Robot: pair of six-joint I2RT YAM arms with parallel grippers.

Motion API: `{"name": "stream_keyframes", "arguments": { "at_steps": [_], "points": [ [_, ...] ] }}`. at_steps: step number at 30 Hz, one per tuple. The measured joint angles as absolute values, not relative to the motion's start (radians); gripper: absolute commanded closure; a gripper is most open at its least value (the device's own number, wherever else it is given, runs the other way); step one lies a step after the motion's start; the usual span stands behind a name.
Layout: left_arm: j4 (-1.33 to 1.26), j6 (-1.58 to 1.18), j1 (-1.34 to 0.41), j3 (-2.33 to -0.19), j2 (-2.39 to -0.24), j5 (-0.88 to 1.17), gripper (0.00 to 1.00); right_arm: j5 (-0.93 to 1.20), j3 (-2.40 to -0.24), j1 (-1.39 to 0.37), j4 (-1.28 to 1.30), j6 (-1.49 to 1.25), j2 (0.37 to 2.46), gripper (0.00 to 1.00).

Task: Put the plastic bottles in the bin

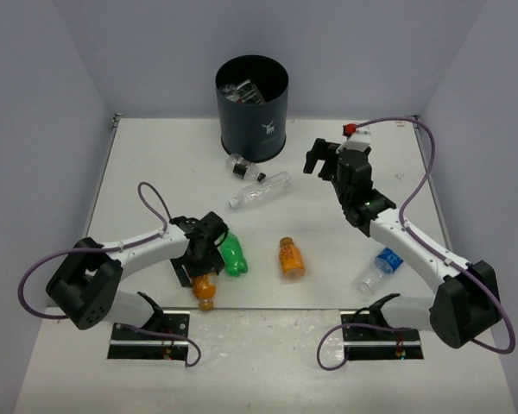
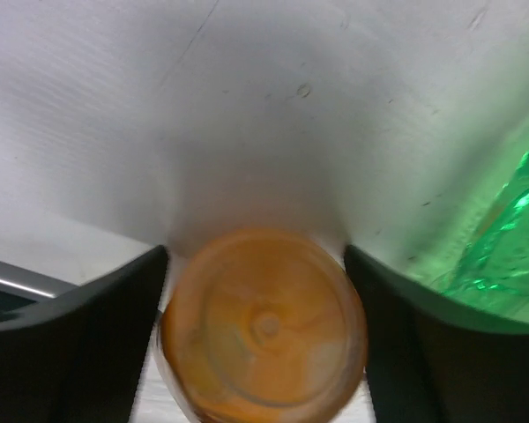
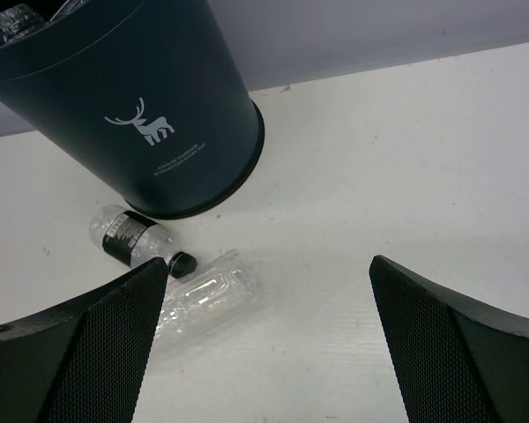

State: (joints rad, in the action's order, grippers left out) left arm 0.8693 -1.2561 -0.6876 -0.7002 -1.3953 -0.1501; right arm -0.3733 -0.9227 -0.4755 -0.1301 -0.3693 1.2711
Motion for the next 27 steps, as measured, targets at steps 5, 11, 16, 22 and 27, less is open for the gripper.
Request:
{"name": "stream_keyframes", "arguments": {
  "at_steps": [5,11,16,22,27],
  "points": [
    [0.847,-1.25,-0.688,-0.701,-1.39,-0.17,0.67,-0.376,-0.881,-0.476,-0.107,-0.393,1.207,0.01],
    [0.9,-1.249,-0.688,-0.72,-1.332,-0.221,0.79,-0.377,-0.852,-0.474,-0.061,-0.423,1.141,0.01],
    [0.989,-1.247,-0.688,-0.819,-1.221,-0.294,0.81,-0.377,-0.826,-0.471,-0.048,-0.434,1.095,0.01],
    [0.912,-1.107,-0.688,-1.094,-1.119,-0.476,0.87,-0.379,-0.792,-0.471,-0.035,-0.449,1.028,0.01],
    [0.519,-0.82,-0.677,-1.301,-1.167,-0.546,0.84,-0.385,-0.777,-0.471,-0.015,-0.462,0.996,0.01]
  ]
}}
